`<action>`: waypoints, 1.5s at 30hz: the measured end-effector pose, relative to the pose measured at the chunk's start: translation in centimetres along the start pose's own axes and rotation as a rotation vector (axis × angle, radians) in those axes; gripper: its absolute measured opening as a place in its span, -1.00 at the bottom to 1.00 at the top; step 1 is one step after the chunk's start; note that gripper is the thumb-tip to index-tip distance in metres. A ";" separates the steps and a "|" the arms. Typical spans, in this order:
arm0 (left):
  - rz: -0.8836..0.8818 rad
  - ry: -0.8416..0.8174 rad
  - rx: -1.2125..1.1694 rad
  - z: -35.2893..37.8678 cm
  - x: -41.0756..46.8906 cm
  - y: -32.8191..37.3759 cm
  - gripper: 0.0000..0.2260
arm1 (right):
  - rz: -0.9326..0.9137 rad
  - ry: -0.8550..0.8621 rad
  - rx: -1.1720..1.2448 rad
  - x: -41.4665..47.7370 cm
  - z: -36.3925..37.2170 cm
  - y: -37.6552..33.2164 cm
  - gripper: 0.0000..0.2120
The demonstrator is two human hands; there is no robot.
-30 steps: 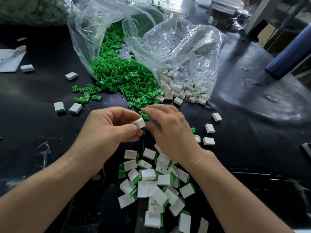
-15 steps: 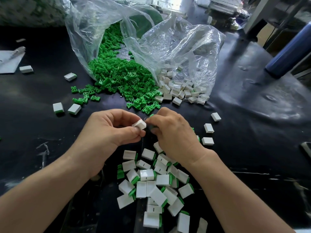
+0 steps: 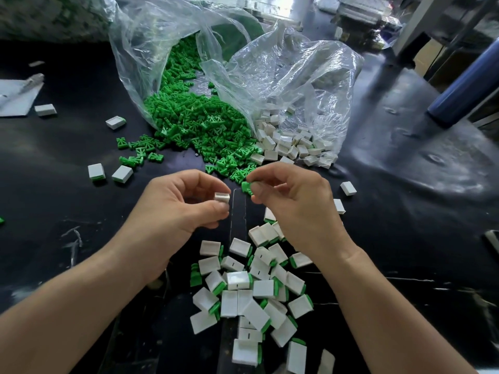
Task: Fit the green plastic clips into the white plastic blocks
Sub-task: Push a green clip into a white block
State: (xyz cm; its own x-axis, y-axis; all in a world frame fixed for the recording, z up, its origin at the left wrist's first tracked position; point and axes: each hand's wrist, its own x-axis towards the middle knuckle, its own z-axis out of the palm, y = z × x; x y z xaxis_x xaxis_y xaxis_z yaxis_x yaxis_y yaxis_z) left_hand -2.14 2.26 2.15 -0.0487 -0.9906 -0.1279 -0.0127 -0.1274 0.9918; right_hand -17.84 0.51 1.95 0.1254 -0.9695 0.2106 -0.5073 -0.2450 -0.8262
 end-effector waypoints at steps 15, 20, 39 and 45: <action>0.029 0.001 -0.013 -0.2 0.3 -0.5 -0.97 | -0.004 -0.088 0.094 -0.6 0.4 -0.6 -0.73; 0.026 -0.019 -0.031 -0.1 0.2 -0.4 -0.95 | -0.013 -0.112 0.050 -0.7 0.3 -0.6 -0.87; 0.016 -0.112 -0.032 -0.4 0.1 -0.4 -0.85 | -0.032 -0.256 -0.139 -0.9 0.0 -1.0 -0.82; 0.146 -0.136 0.199 -0.7 -0.1 -0.6 -0.99 | -0.186 -0.372 -0.412 -0.8 -0.2 -1.4 -0.83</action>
State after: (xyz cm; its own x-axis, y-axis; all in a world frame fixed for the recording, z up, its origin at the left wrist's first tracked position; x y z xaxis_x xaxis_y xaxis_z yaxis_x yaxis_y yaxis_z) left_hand -1.44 2.41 1.57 -0.1975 -0.9803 0.0033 -0.1910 0.0418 0.9807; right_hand -17.41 1.63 3.03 0.4969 -0.8647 0.0734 -0.7285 -0.4616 -0.5062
